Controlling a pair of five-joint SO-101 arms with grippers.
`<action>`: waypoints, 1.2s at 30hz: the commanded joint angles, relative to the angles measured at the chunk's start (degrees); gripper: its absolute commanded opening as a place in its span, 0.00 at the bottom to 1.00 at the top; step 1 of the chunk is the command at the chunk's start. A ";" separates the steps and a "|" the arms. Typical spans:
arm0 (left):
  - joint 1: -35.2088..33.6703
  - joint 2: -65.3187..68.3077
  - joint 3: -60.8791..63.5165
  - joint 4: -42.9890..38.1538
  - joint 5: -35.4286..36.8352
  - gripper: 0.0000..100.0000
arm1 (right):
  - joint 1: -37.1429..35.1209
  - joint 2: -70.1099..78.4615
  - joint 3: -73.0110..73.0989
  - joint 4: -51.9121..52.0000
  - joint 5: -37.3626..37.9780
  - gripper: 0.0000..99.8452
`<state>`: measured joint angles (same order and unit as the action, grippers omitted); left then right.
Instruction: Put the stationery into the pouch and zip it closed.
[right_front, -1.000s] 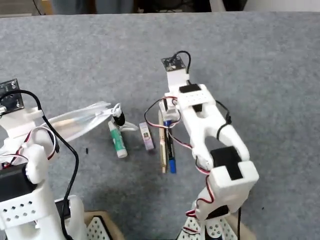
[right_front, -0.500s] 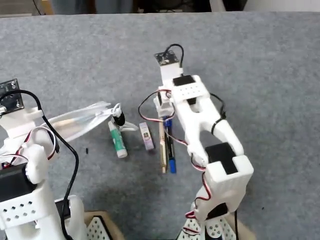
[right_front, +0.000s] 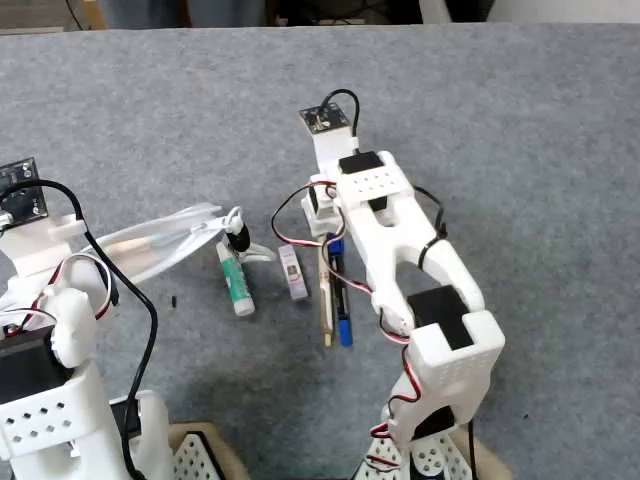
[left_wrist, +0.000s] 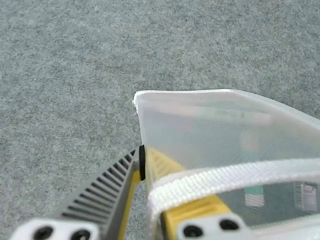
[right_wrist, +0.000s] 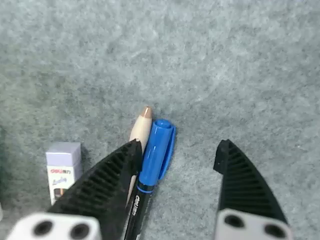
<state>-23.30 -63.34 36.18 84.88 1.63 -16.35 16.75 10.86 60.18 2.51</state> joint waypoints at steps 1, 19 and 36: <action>0.75 -0.18 -0.66 0.00 0.35 0.03 | -0.35 -0.22 0.13 -0.09 0.53 0.25; 0.75 -0.26 -0.66 0.00 0.35 0.03 | 2.11 7.25 -2.86 -2.29 0.26 0.25; 0.66 -0.26 -0.84 0.09 0.35 0.03 | 2.02 18.51 -16.48 6.95 0.18 0.25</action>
<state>-23.30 -63.34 36.18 84.88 1.63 -14.24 32.75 -2.68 66.24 2.42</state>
